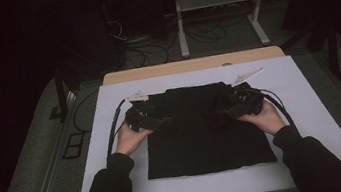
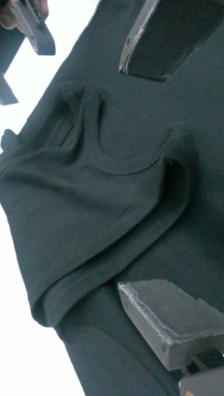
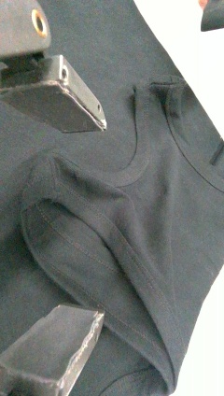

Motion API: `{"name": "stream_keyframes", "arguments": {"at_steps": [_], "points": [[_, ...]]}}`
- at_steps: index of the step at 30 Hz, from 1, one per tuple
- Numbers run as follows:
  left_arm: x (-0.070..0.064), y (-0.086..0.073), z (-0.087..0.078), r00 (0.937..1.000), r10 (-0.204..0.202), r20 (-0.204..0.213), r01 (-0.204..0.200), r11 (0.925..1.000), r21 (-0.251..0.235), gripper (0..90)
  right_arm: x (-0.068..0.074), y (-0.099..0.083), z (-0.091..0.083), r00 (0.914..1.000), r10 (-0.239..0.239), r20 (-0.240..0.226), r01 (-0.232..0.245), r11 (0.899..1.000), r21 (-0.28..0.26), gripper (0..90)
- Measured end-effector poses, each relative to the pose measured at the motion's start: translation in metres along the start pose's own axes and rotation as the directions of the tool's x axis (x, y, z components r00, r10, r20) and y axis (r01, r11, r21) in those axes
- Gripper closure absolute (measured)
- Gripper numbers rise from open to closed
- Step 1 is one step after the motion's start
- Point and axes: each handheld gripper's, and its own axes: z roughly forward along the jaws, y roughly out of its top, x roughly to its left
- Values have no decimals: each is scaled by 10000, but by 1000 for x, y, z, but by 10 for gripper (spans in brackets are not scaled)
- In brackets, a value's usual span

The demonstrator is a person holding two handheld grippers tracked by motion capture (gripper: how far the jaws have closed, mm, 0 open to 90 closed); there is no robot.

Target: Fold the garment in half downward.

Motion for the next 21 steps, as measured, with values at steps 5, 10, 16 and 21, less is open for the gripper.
{"name": "stream_keyframes", "arguments": {"at_steps": [5, 10, 16, 21], "points": [[-2, -2, 8, 9998, 87, 178, -92, 9995, 307, 0, -1, -2, 1, 10000, 37, -66, -36, 10000, 52, 82], [-5, -3, 14, 9984, 364, 425, -391, 9971, 657, 7, -3, -5, 4, 9998, 57, -209, -53, 9997, 220, 117], [-7, -4, 14, 9965, 325, 766, -387, 9960, 804, 121, 0, -6, 9, 9996, -68, -292, 81, 9990, 429, 134], [-7, -6, 13, 9954, 240, 930, -337, 9940, 1041, 201, 0, -7, 10, 9994, -84, -344, 100, 9989, 458, 149]]}}
